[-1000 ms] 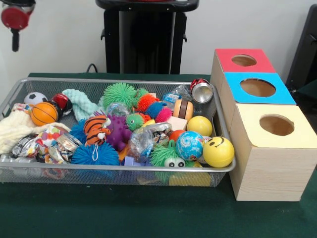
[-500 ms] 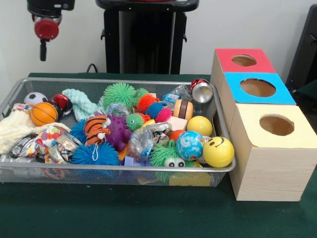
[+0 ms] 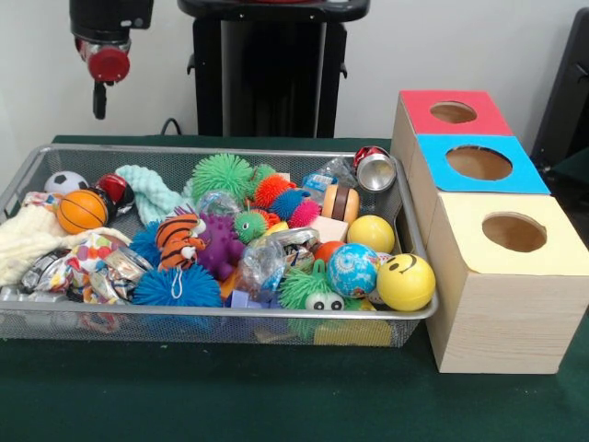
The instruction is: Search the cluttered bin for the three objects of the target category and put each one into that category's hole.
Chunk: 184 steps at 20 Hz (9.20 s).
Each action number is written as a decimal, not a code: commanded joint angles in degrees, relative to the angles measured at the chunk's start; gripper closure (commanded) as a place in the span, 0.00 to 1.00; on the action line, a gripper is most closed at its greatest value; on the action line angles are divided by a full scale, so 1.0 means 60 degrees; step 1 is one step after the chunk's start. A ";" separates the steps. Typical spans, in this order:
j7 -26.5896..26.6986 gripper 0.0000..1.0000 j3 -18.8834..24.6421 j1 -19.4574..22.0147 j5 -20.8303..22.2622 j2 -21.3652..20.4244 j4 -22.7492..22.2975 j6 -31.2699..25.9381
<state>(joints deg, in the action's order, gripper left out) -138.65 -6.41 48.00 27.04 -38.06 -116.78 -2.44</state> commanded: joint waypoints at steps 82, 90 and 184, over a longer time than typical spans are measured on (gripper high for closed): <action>0.0792 1.00 0.3101 0.0251 -0.0527 -0.0350 0.2568 -0.7508; 0.0207 1.00 0.2916 0.0023 -0.0444 0.0385 0.2982 -0.6783; -0.0330 0.00 0.2211 -0.2418 -0.1828 0.1481 0.4308 -0.5160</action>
<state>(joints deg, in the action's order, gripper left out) -138.65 5.50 32.98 15.92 -32.77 -89.03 -37.53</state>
